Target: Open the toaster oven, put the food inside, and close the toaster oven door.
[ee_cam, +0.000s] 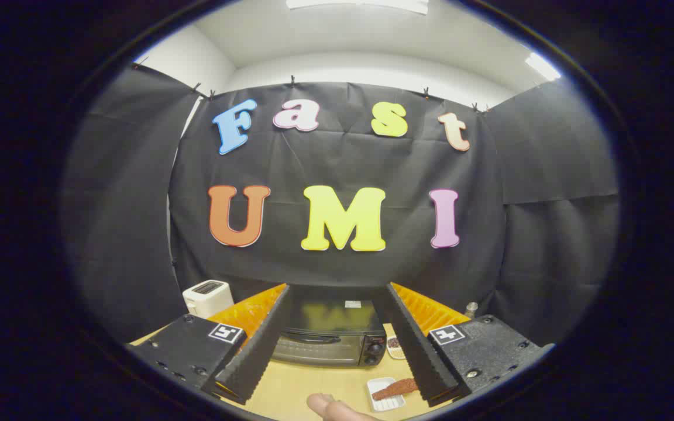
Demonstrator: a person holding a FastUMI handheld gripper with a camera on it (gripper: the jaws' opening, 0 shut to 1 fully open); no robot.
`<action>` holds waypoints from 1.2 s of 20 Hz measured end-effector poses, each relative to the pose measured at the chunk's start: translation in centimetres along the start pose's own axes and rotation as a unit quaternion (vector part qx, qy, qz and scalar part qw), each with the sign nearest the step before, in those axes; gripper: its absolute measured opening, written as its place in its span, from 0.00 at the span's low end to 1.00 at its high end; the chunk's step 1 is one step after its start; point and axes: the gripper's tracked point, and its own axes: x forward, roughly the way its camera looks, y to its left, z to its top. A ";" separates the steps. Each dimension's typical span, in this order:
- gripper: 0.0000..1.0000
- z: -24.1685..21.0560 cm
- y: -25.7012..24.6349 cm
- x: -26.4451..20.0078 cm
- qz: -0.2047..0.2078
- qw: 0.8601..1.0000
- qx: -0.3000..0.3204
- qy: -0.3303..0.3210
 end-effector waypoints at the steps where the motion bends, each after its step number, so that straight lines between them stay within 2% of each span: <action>1: 1.00 0.3 0.2 -0.1 0.003 1.000 0.000 0.001; 6: 1.00 1.5 1.1 -0.7 0.006 1.000 0.001 -0.015; 12: 1.00 1.5 3.3 0.7 0.032 0.999 -0.002 -0.006; 17: 1.00 -2.0 4.0 5.7 0.032 0.999 0.017 0.023; 24: 1.00 -13.5 6.0 15.8 0.019 0.993 -0.008 0.112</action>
